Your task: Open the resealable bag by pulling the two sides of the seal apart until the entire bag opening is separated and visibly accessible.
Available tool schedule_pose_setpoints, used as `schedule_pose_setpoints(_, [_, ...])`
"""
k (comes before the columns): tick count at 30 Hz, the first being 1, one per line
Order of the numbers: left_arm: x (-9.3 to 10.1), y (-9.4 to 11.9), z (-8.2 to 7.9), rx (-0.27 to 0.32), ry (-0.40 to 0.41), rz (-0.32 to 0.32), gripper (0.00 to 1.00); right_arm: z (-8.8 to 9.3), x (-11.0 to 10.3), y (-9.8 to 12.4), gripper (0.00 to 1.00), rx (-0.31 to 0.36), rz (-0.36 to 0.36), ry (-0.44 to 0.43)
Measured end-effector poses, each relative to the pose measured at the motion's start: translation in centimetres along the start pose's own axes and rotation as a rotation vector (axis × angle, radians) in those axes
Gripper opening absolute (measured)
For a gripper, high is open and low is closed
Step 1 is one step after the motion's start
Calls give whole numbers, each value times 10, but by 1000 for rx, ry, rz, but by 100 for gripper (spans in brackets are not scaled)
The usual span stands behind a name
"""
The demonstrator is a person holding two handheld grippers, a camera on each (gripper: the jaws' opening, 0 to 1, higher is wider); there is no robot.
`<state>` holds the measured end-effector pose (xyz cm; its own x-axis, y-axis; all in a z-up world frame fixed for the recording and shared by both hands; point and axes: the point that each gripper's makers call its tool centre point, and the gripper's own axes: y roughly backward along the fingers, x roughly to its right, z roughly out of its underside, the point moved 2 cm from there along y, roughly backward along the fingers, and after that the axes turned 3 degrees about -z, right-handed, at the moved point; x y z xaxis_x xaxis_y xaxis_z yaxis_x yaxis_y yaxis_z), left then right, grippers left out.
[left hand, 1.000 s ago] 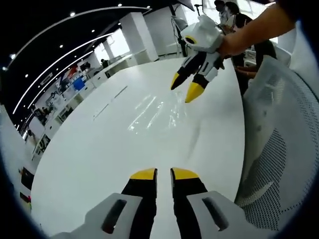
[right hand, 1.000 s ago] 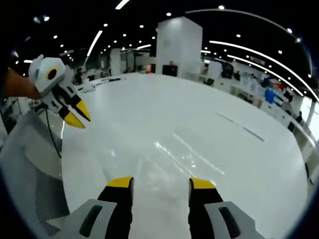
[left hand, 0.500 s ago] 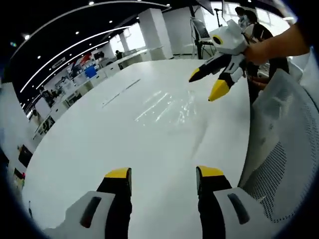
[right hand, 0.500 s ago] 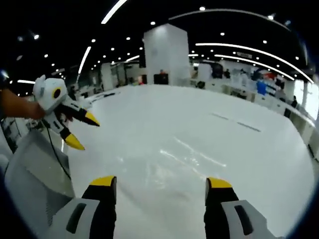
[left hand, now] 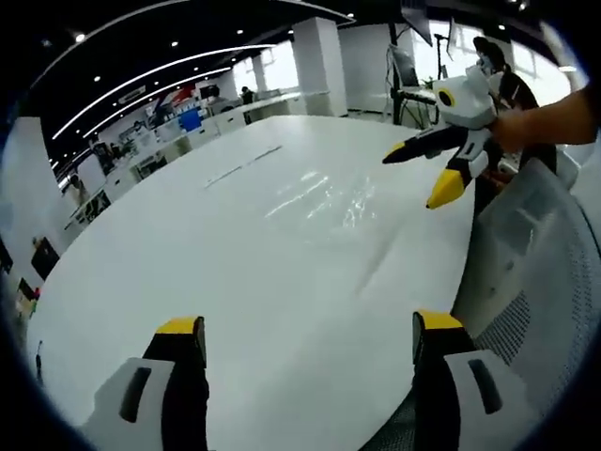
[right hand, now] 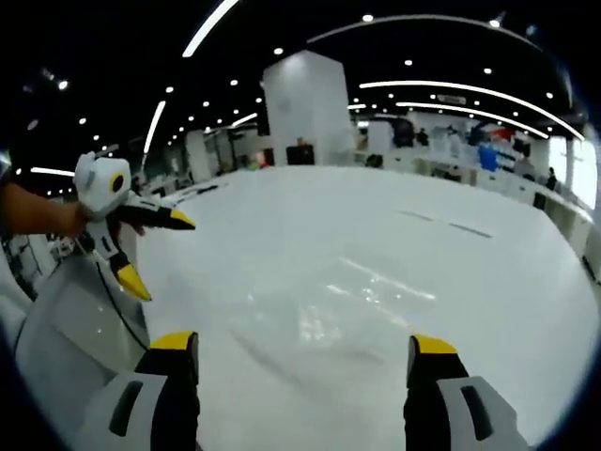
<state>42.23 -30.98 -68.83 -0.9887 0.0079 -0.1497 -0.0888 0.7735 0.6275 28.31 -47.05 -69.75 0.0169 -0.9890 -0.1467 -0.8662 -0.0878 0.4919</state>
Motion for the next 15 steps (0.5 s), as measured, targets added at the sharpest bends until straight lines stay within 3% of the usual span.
schedule_pose_setpoints(7, [13, 6, 6, -2, 19, 5, 99, 4, -3, 7, 100, 14, 9, -40])
schedule_pose_setpoints(15, [24, 12, 16, -22, 38, -2, 99, 8, -12, 22, 100, 16, 45, -7])
